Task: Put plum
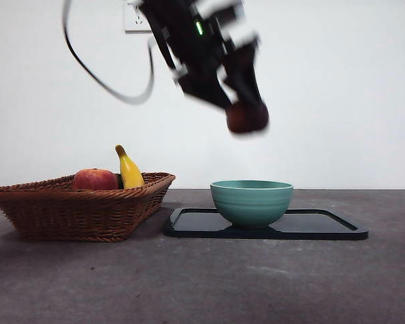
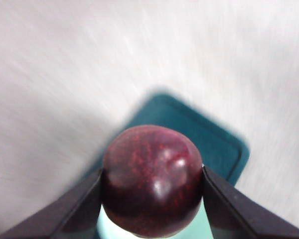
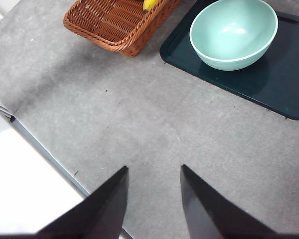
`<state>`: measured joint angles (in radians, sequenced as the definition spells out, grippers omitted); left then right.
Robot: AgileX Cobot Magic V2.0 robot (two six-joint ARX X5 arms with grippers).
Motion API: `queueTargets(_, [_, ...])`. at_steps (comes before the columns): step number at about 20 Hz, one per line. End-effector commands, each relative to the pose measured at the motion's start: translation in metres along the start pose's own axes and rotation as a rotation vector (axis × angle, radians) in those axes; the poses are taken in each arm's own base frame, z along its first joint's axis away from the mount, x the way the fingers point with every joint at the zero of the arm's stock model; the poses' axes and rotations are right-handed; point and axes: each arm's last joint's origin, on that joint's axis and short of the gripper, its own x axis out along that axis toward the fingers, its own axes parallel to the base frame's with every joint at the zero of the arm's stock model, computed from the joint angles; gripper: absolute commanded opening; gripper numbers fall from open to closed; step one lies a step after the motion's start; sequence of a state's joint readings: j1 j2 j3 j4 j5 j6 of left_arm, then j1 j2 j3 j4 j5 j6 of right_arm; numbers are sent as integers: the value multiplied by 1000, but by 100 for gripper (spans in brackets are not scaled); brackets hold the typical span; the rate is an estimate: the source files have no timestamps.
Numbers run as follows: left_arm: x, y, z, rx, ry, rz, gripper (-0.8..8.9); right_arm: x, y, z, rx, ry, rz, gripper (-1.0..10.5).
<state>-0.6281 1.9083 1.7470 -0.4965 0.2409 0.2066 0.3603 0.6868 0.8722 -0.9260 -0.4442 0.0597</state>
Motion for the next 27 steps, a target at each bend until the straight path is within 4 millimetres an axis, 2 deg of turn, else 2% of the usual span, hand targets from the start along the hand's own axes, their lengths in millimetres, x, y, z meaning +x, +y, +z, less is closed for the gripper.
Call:
queueTargets(1, [-51, 0, 24, -39, -93, 29, 214, -1, 1, 3, -4, -11, 7, 168])
queueTargets(4, [-117, -3, 31, -78, -127, 62, 214, -1, 1, 3, -4, -11, 7, 168])
queueTargets(8, [-196, -15, 21, -114, -102, 95, 214, -1, 1, 3, -5, -12, 7, 168])
queueTargets(11, [-237, -23, 8, -143, -70, 118, 217, -1, 1, 3, -10, -12, 7, 168])
queueTargets(13, [-254, -26, 0, -162, -47, 131, 218, -1, 1, 3, -14, -12, 7, 168])
queueTargets(15, [-260, -25, -9, -185, -18, 146, 218, -1, 1, 3, -19, -12, 7, 168])
queueTargets(18, [-252, -15, -25, -222, 23, 172, 218, -1, 1, 3, -19, -12, 7, 168])
queueTargets(21, [-227, 3, -50, -257, 70, 205, 218, -1, 1, 3, -19, -12, 7, 168])
queueTargets(27, [-171, 37, -113, -308, 65, 278, 217, -1, 1, 3, -19, -11, 6, 168])
